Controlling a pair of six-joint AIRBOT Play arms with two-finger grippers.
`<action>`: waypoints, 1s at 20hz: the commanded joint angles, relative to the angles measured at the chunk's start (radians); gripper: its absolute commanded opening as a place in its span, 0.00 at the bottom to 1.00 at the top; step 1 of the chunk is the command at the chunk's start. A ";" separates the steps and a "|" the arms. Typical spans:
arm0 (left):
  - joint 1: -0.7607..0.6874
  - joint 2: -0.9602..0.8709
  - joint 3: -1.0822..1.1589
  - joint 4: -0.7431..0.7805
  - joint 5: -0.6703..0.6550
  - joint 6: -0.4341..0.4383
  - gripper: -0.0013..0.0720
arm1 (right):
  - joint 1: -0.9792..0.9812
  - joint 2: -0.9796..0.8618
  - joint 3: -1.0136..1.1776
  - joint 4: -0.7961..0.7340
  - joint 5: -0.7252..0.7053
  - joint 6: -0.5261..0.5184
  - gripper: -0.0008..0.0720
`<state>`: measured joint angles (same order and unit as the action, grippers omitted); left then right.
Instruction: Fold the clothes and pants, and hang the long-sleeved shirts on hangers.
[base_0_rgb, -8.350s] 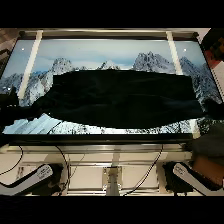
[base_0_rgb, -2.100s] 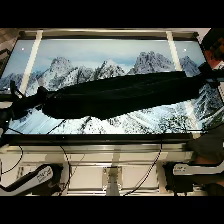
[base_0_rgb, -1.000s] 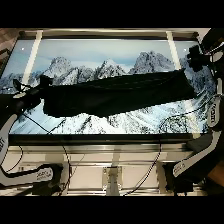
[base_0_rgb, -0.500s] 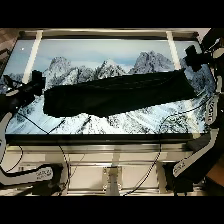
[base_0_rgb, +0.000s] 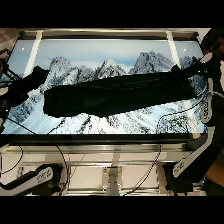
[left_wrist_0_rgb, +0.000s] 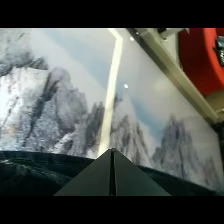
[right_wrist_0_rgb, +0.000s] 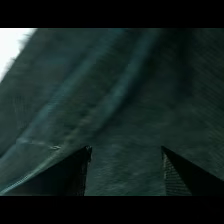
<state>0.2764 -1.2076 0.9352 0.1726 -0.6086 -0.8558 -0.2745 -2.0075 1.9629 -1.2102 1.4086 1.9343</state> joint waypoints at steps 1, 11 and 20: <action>-0.009 0.063 0.001 0.019 -0.042 0.015 0.05 | 0.036 -0.009 -0.005 -0.121 0.014 0.108 0.69; -0.009 0.072 0.001 0.019 -0.067 0.015 0.05 | 0.084 -0.038 -0.005 -0.103 -0.195 0.224 0.66; -0.008 0.072 0.001 0.019 -0.066 0.015 0.05 | 0.095 -0.071 -0.004 -0.097 -0.195 0.232 0.44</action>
<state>0.2684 -1.1358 0.9352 0.1913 -0.6746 -0.8410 -0.1837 -2.0705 1.9587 -1.3064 1.2011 2.1593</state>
